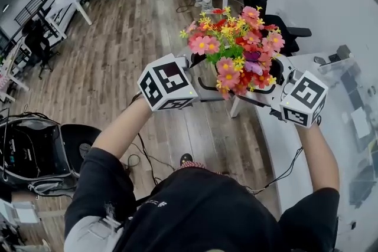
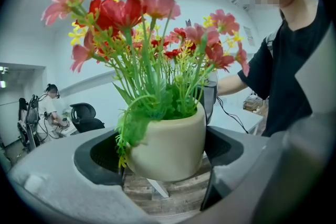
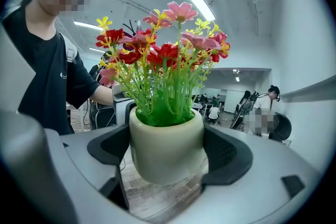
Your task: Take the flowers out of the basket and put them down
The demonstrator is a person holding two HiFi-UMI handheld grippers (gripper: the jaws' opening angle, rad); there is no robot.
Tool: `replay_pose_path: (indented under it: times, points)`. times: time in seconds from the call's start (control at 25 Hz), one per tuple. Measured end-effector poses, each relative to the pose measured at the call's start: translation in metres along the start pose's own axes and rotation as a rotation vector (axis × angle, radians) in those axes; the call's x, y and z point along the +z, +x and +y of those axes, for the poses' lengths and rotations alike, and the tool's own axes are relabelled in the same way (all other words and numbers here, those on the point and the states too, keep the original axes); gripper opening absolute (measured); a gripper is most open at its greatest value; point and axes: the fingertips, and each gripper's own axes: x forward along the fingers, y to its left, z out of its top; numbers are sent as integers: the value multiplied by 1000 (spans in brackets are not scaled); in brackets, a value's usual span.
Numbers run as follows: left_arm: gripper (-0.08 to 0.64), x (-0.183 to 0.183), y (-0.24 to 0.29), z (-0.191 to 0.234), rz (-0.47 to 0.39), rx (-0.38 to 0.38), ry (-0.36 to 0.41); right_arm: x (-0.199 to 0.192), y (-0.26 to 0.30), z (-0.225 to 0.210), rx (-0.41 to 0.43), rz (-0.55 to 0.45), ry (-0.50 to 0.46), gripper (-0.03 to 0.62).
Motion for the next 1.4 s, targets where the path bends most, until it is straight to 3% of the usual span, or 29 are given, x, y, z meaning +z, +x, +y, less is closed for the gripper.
replay_pose_path:
  times: [1.16, 1.4]
  points:
    - [463, -56, -74, 85, -17, -31, 18, 17, 123, -21, -27, -8, 12, 443]
    - [463, -47, -80, 117, -23, -58, 18, 33, 138, -46, -47, -20, 32, 443]
